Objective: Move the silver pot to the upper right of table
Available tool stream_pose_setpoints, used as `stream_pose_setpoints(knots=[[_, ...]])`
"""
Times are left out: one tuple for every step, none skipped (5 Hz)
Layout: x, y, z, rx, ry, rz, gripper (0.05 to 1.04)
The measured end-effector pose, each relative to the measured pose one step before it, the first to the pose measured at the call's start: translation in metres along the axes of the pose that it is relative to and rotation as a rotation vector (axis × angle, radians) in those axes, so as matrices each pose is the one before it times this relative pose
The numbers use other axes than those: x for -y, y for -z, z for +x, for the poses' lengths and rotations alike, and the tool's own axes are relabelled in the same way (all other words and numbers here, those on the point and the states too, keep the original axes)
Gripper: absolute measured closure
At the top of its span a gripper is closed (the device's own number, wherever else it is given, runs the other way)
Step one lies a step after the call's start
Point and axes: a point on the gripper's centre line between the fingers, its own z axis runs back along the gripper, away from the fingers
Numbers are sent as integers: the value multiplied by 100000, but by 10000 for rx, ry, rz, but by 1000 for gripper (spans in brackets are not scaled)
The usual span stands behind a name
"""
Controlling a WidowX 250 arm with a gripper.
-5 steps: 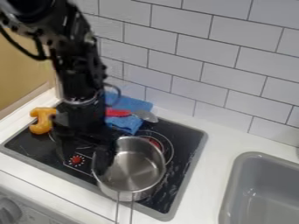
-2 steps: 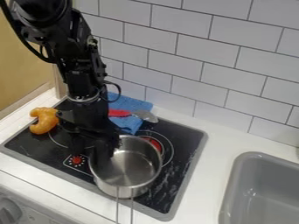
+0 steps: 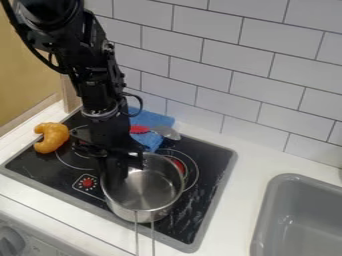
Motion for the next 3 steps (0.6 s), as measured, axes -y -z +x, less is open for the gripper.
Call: stream_pose_setpoints(knots=[[724,-1397,-740,184,-183,-9,1009],[1250,-1929,-1584,247,-185,-12,1016],[382,-1011,-627,-82,-490,-64,1016]])
